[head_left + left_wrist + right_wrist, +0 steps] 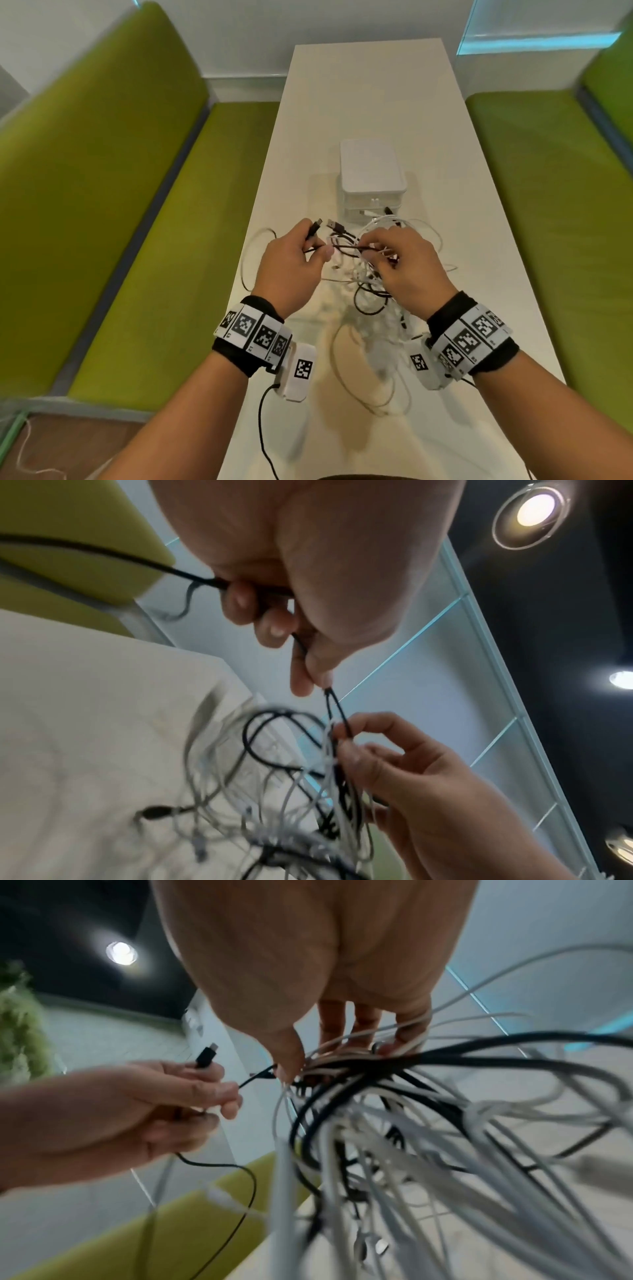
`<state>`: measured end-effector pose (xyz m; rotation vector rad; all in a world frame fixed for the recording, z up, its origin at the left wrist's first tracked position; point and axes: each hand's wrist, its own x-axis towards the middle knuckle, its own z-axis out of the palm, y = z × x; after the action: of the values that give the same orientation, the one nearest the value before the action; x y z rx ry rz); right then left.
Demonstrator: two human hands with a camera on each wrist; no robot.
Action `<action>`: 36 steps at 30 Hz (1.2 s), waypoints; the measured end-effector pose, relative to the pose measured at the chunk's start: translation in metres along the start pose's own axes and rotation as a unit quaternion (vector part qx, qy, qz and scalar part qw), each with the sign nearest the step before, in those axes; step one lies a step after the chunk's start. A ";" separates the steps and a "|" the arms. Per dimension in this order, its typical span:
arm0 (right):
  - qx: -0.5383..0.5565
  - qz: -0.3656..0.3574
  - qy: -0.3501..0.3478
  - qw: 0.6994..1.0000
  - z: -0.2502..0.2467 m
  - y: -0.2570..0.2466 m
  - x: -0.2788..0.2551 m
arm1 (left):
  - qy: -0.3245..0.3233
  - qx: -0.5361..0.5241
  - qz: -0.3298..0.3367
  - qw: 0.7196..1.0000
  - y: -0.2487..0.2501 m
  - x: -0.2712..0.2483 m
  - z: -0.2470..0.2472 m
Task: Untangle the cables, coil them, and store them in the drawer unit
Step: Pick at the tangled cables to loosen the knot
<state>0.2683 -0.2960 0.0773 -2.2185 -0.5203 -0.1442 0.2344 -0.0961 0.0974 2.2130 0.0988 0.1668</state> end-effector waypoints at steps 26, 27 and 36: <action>-0.146 0.072 -0.170 0.972 0.005 0.014 0.001 | -0.071 0.166 0.116 0.977 -0.012 -0.009 0.021; -0.142 0.062 -0.176 0.972 0.006 0.014 0.001 | -0.103 0.159 0.121 0.974 -0.003 -0.010 0.026; -0.107 -0.014 -0.138 0.985 -0.007 0.020 -0.008 | -0.103 0.061 0.005 0.993 0.003 -0.002 0.031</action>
<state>0.2701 -0.3152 0.0654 -2.4576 -0.7146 0.0999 0.2377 -0.1227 0.0809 2.3391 -0.0166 -0.0656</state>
